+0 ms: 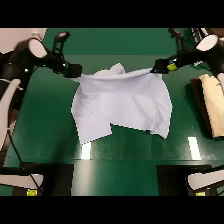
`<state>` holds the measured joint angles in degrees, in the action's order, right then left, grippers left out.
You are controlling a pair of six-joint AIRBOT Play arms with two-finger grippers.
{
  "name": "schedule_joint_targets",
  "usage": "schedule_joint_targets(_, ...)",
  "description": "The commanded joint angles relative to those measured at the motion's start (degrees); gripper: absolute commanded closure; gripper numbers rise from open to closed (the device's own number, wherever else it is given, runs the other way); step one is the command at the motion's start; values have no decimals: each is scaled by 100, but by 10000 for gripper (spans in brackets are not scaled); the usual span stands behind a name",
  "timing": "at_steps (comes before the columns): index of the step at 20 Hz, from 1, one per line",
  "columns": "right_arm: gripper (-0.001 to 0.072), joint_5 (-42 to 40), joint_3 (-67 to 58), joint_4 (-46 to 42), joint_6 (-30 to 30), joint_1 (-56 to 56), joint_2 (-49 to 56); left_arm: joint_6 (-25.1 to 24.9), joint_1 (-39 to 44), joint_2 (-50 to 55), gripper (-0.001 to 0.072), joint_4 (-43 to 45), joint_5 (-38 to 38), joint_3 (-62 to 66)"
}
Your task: Fold the shirts.
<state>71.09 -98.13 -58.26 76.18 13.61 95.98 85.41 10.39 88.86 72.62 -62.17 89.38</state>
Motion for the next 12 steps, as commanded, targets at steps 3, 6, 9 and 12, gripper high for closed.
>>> schedule_joint_targets(3, 441, -424, -11, 166, 4, -44, 317, 0, -24, 352, 322, 92, 754, 9)
schedule_joint_targets(6, 263, -190, -2, 496, 4, -306, 61, 136, -254, 284, 217, 92, -50, 321)
schedule_joint_targets(9, 264, 319, 348, 470, -66, -660, -531, 2, -605, -155, 217, 181, -931, 210)
schedule_joint_targets(12, 264, 378, 1543, 474, -85, -984, -1508, -42, -848, -717, 217, 197, -1056, -787)
